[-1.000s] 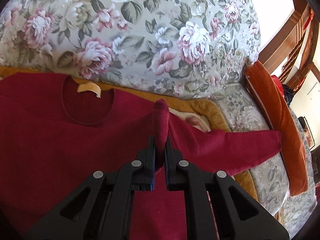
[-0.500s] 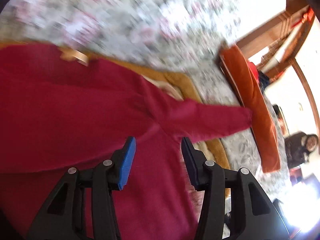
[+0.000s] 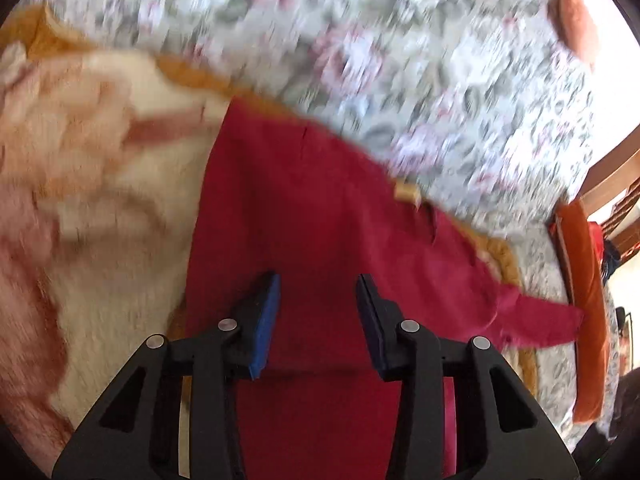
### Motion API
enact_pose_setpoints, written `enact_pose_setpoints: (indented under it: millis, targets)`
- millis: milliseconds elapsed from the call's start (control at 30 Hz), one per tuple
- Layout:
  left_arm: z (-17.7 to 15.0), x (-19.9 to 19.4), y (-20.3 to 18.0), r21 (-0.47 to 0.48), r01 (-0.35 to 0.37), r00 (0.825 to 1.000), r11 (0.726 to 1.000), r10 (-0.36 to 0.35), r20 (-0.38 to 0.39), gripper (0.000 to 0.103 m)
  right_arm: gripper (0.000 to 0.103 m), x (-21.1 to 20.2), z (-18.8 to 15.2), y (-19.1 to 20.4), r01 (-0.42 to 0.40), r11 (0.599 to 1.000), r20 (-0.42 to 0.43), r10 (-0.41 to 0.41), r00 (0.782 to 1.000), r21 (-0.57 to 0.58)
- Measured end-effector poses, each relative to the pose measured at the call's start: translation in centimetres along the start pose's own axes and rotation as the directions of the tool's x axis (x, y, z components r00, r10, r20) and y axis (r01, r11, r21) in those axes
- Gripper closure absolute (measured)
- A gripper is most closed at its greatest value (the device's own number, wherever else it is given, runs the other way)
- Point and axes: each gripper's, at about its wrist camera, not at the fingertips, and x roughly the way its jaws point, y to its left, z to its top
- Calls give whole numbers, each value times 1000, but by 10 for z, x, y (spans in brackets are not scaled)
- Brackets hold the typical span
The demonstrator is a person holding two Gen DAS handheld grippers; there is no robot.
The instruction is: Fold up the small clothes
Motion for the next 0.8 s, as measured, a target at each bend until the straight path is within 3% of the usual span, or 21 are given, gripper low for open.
enact_pose_setpoints:
  millis: [67,133,167,233,400,467,600,633,700,800]
  targets:
    - [17,-1,-9,17,-8,999,1000,7,41,64,22,0,0,0,0,1000,-3,0,1000,-1]
    - [29,10,-11,11,-1,1000,1000,1,18,60,22,0,-1,1,2,1000,-3,-2,1000,-5]
    - [36,22,-11,8,-12,1000,1000,12,-13,56,22,1,-1,1,2,1000,-3,-2,1000,-5]
    - [44,60,2,10,-121,985,993,121,-125,58,22,1,-1,1,3,1000,-7,-3,1000,-5]
    - [54,51,14,-91,-77,997,993,73,-37,58,22,2,-1,-2,0,1000,-11,0,1000,5]
    - [47,34,11,-87,-59,997,994,62,33,58,22,4,-1,-2,3,1000,-15,-3,1000,2]
    - [25,15,12,-94,-21,998,995,26,57,55,22,8,1,2,10,1000,-58,-12,998,-20]
    - [18,16,13,-83,-29,999,996,33,42,54,22,12,7,2,-25,999,-100,23,995,-20]
    - [9,18,9,-39,-47,998,998,48,31,54,29,9,29,1,-95,995,-102,93,990,-13]
    - [-8,9,3,16,-70,995,997,69,73,54,29,14,77,10,-86,986,-42,81,996,-144]
